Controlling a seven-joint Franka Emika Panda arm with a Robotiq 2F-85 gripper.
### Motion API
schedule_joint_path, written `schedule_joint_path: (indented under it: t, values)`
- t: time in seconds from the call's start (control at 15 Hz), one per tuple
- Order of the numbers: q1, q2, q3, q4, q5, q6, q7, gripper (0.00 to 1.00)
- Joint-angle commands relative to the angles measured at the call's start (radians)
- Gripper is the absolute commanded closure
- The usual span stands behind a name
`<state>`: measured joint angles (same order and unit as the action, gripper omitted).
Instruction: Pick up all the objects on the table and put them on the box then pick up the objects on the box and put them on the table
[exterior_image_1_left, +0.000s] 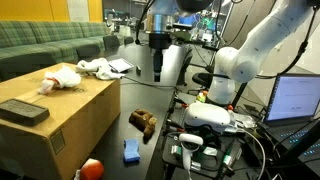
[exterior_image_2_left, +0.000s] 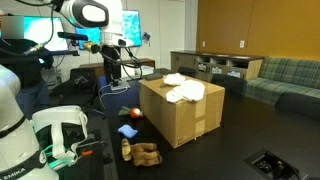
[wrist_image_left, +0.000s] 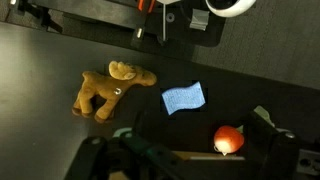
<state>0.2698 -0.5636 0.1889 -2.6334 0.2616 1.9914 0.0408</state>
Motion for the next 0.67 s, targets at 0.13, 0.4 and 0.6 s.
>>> schedule_joint_path:
  t: [0.13,0.4,0.6]
  values:
    - [-0.002,-0.001,0.002,0.002,0.001,-0.002,-0.001,0.0]
    - [-0.015,0.02,0.011,0.016,-0.025,0.02,0.008,0.0]
    - [-0.053,0.064,0.018,0.042,-0.082,0.148,0.027,0.0]
